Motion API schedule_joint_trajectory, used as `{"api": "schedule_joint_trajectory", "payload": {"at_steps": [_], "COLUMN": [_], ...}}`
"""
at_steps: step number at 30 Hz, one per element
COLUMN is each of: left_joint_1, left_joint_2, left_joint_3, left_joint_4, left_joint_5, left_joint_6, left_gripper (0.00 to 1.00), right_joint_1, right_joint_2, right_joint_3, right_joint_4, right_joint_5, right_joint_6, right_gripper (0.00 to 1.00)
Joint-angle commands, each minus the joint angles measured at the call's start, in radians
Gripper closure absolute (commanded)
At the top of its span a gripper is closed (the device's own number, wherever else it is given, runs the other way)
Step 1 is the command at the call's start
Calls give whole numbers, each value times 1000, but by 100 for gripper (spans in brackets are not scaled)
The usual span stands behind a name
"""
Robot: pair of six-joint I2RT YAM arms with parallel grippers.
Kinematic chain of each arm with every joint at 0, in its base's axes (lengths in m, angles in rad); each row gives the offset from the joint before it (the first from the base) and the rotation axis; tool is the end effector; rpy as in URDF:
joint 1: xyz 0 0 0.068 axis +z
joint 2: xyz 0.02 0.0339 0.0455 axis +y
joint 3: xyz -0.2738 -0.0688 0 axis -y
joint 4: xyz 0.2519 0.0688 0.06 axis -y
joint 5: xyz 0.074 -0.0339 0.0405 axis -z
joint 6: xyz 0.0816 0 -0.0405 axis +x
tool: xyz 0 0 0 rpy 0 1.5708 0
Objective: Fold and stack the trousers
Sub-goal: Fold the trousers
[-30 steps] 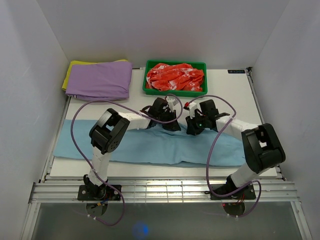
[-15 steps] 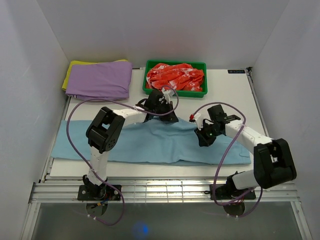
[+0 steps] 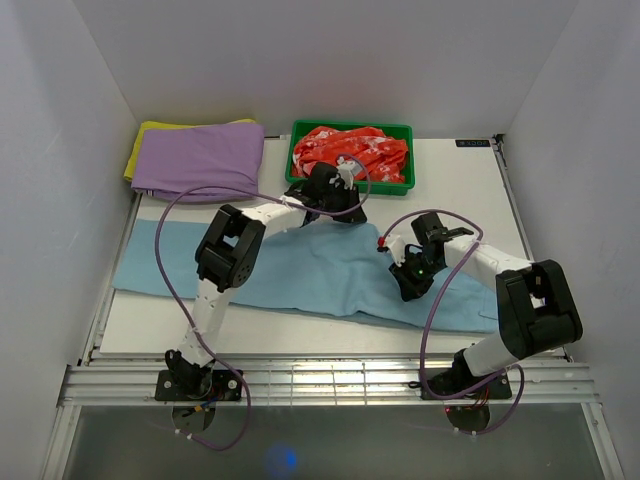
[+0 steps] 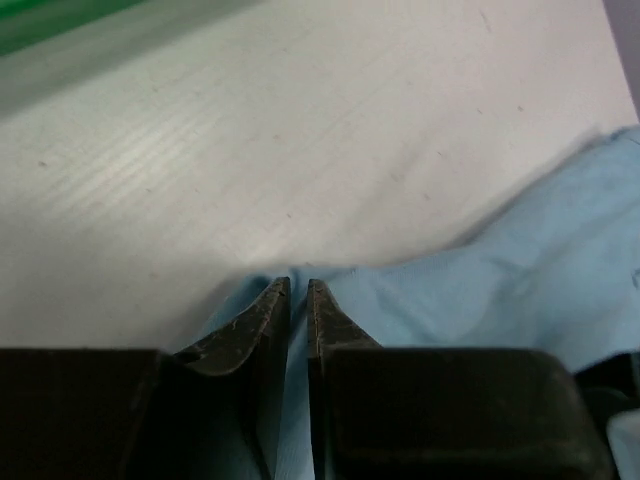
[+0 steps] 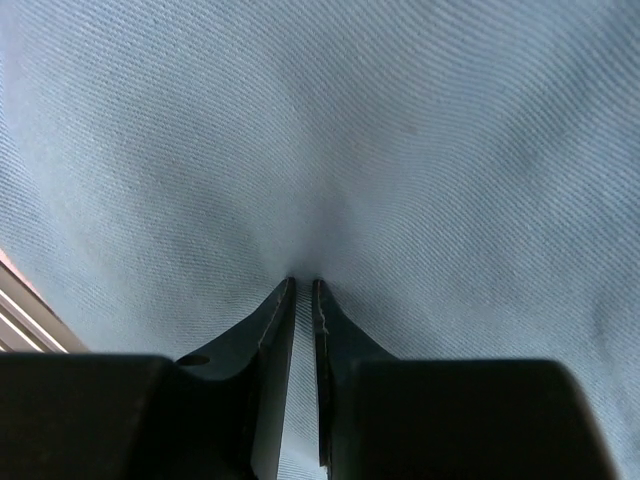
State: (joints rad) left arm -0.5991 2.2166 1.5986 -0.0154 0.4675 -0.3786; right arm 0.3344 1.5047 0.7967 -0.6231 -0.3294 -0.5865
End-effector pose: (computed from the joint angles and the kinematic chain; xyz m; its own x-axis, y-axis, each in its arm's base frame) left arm 0.4279 -0.3367 0.1482 -0.7511 0.1133 -0.6503 0.5658 0.6181 -0.5458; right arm 0.2447 0.1130 0.1216 -0.5522 -0.7463 -0.3716 -0.8269 0.5470 0.1303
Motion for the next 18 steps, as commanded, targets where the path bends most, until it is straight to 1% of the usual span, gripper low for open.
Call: {"api": "schedule_joint_trajectory", "payload": {"at_steps": [1,3,4,6,7,8,9,11,12,13,14,15,16,17,18], "left_joint_1": [42,65,74,100,107,119,122,140,143,147,147,147,147,147,145], "left_joint_2": [54,104,109,76,55,37,14,-85,-130,-226,-277,-326,-374,-461,-495], "left_joint_3": [134,194,245,259,265,291,297,276,202,151,100,-10,-66,-124,-223], "left_joint_4": [20,-46,-66,-108,-139,-187,-278,-352,-398,-418,-443,-489,-507,-523,-550], "left_joint_5": [-79,-84,-92,-80,-49,-43,-40,3,28,43,84,117,144,176,172], "left_joint_6": [104,122,145,177,203,266,297,378,426,457,492,554,581,602,619], "left_gripper": [73,61,52,42,36,35,34,33,33,33,33,33,33,33,33], "right_joint_1": [5,5,5,3,2,-1,-3,-17,-24,-32,-41,-44,-47,-48,-46], "right_joint_2": [54,48,45,29,22,17,14,18,26,28,29,28,25,22,23], "right_joint_3": [-64,-54,-45,-28,-7,5,18,70,91,113,157,179,197,214,238], "right_joint_4": [-27,-32,-33,-38,-40,-41,-44,-55,-64,-85,-96,-108,-131,-144,-161], "right_joint_5": [122,141,150,182,191,210,216,221,213,204,185,169,149,104,80], "right_joint_6": [-52,-55,-56,-56,-56,-56,-56,-52,-47,-45,-41,-36,-36,-35,-29], "right_gripper": [82,81,80,77,74,72,68,66,63,61,58,49,45,40,32]}}
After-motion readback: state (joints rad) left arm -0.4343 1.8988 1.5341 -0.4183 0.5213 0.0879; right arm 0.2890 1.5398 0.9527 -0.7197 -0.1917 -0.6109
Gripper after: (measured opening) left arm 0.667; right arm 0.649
